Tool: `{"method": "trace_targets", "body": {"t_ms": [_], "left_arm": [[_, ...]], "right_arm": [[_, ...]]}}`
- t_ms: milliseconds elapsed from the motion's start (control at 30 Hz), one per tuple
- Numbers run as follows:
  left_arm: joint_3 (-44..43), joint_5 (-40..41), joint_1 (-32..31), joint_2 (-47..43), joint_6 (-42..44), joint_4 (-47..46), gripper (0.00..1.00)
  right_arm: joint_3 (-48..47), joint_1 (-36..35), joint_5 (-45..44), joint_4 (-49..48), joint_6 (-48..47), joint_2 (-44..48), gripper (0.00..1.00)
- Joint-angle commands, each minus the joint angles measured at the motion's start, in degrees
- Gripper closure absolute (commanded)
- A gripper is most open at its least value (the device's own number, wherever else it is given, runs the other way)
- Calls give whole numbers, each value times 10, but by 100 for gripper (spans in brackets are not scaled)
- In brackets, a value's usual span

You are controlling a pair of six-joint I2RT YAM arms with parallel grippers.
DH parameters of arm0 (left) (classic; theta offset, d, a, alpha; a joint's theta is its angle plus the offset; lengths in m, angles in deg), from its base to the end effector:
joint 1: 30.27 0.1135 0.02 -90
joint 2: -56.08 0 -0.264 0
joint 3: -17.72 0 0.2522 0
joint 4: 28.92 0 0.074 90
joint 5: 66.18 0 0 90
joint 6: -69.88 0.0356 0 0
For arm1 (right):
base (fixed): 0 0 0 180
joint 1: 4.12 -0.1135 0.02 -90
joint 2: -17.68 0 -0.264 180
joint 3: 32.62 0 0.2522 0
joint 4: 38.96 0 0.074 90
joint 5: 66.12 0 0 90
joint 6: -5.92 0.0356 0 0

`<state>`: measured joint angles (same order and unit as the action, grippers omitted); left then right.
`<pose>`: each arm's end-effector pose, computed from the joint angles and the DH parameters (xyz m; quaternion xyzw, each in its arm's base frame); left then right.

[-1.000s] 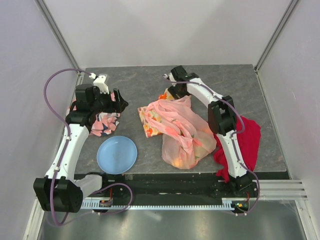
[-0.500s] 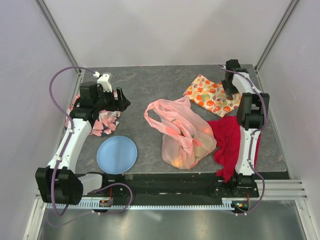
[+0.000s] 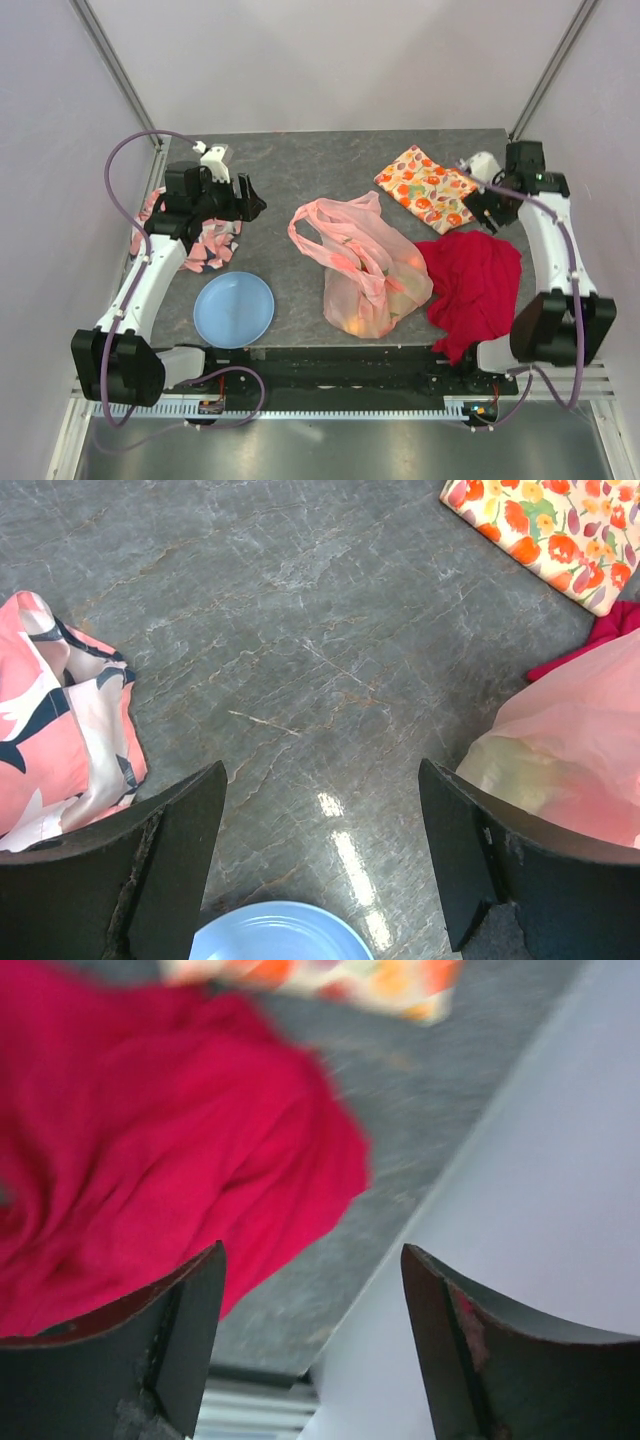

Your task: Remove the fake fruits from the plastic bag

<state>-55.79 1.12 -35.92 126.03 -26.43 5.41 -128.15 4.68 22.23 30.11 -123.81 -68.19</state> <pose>0.2703 -0.0405 0.3225 0.0923 0.8529 -0.2206 0.4640 0.3016 -0.0477 0.3248 -0.2535 0.9306 -0.1211 0.2348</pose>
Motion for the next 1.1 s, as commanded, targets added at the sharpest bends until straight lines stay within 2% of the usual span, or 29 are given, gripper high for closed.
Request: {"method": "trace_targets", "body": {"t_ms": [0,67,133,167,300,400,433,467,500,567,600,700,733,767,833,900,933,1000,1067], "left_arm": [[-18,-14,-9,-13,-13,-23,16],[-21,-28,-14,-11,-12,-23,16],[-30,-58,-19,-6,-5,-19,14],[-35,-100,-23,-3,1,-12,13],[-66,-143,-85,11,50,31,11],[-66,-137,-115,18,61,35,10],[-68,-138,-118,28,61,35,10],[-71,-144,-124,35,61,35,10],[-79,-149,-126,40,61,35,10],[-85,-155,-132,52,62,38,11],[-92,-156,-133,55,76,47,11],[-123,-159,-136,69,94,81,11],[-130,-134,-136,70,94,108,11],[-135,-113,-135,64,96,120,11],[-134,-65,-129,49,99,152,11],[-122,-70,-97,16,94,176,10],[-120,-89,-83,3,89,185,10],[-114,-119,-38,-37,74,208,9],[-112,-178,-26,-62,75,220,7]], "right_arm": [[149,-7,39,82,-140,35,29],[210,-8,-4,33,-137,39,44],[235,-8,-29,15,-128,1,52],[235,-8,-34,-2,-118,-17,61],[175,-9,-43,-56,-33,-128,72],[34,-12,-39,-68,67,-242,74],[-59,-13,-37,-64,85,-306,74],[-112,-18,-37,-50,112,-338,77],[-216,-22,-40,-43,121,-395,78],[-318,-32,-41,-13,136,-445,81],[-413,-36,-33,4,142,-481,81],[-509,-51,4,65,164,-479,76],[-505,-55,29,80,171,-459,63],[-493,-55,61,85,177,-432,56],[-417,-61,156,77,190,-327,40],[-339,-64,241,72,187,-215,32],[-312,-75,310,62,175,-179,27],[-244,-84,353,52,151,-84,25],[-201,-143,380,35,106,-30,21]]}}
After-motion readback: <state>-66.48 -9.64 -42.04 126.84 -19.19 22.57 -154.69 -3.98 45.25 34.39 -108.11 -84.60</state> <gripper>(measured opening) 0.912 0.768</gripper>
